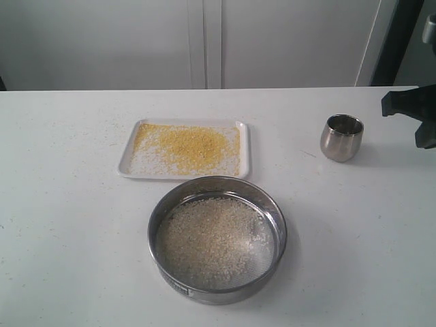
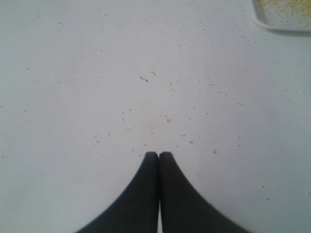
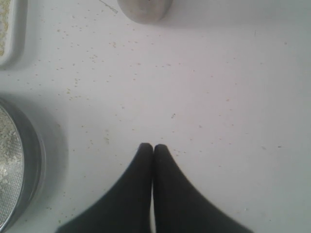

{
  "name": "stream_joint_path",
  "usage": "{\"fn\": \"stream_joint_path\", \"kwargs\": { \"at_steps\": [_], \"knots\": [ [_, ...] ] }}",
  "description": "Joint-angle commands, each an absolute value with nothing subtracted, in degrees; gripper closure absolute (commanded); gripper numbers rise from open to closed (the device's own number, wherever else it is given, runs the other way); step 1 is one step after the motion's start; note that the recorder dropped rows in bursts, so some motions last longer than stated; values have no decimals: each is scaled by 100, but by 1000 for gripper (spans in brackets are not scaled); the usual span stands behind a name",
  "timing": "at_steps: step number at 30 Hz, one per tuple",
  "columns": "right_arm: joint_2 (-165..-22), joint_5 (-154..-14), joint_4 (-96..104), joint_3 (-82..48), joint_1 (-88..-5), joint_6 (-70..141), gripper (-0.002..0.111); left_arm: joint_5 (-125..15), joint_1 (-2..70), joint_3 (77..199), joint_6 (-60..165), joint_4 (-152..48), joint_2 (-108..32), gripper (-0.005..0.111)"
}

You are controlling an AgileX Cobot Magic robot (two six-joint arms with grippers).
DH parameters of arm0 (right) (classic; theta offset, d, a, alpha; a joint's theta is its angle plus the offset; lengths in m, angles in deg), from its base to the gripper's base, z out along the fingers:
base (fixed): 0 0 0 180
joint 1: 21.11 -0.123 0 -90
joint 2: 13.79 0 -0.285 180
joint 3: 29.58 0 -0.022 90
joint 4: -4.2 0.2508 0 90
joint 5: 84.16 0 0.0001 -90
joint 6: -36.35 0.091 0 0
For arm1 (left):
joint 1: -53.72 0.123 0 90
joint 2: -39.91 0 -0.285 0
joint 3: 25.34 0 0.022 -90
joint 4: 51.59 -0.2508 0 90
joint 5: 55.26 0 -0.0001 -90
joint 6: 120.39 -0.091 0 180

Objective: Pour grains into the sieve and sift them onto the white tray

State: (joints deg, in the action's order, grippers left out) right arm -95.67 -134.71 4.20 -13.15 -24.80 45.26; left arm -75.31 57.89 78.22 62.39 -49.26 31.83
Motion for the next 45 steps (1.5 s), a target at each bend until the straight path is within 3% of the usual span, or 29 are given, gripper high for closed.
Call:
{"fn": "stream_joint_path", "kwargs": {
  "at_steps": [1,26,45],
  "knots": [
    [-9519,-13415,420,-1293,-2473,4540,108,-7606,5760,7744,6244,-4886,3212,107],
    [-9398,-13417,420,-1293,-2473,4540,108,-7606,5760,7744,6244,-4886,3212,107],
    [-7215,-13164,420,-990,-2473,4540,108,-7606,5760,7744,6244,-4886,3212,107]
  ]
}}
